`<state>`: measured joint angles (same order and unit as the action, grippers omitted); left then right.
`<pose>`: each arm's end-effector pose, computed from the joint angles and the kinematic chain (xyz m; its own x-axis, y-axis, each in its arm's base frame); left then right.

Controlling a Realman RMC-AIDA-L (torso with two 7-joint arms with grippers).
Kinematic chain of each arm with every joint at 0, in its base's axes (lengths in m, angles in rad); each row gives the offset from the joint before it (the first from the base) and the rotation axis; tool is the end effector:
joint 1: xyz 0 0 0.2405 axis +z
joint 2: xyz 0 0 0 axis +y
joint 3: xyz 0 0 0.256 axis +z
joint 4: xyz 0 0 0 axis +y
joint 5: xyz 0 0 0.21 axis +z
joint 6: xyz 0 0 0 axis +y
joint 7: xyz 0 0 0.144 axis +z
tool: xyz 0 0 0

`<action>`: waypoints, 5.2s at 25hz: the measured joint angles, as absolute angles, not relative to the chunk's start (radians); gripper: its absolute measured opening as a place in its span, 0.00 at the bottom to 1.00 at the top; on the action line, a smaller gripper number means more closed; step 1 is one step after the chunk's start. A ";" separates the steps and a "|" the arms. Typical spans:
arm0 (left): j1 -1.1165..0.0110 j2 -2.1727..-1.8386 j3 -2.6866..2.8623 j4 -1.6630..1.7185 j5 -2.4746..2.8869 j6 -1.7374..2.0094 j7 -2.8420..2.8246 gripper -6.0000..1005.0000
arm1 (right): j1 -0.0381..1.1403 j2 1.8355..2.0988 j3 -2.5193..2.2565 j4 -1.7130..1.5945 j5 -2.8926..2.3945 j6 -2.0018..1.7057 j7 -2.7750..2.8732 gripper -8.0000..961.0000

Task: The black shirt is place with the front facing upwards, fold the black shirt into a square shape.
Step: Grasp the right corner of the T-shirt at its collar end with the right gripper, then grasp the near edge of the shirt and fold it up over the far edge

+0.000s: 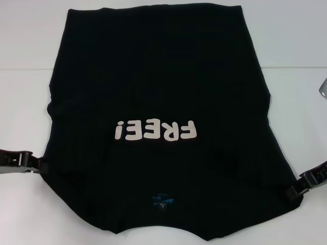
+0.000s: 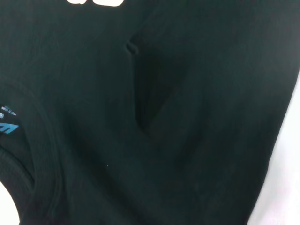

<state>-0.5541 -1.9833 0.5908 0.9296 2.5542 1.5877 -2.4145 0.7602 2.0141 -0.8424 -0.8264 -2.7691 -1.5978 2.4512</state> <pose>-0.3200 0.3379 0.0809 0.2347 0.9343 0.2682 0.9572 -0.1740 -0.2313 0.2687 0.3662 0.0297 0.3937 -0.9093 0.1345 -0.8347 -0.4150 -0.3620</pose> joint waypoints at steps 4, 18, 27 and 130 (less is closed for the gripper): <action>-0.556 -1.984 0.590 0.930 2.554 1.588 -2.413 0.04 | 0.761 2.012 -0.848 -0.831 -2.771 -1.602 2.451 0.27; -0.555 -1.985 0.590 0.930 2.544 1.589 -2.412 0.04 | 0.753 2.016 -0.851 -0.831 -2.787 -1.599 2.451 0.60; -0.549 -1.983 0.590 0.930 2.543 1.589 -2.408 0.04 | 0.750 2.022 -0.851 -0.824 -2.787 -1.596 2.447 0.60; -0.579 -1.838 0.498 0.642 2.512 1.855 -2.250 0.04 | 0.627 1.946 -0.525 -0.813 -2.535 -1.811 2.205 0.05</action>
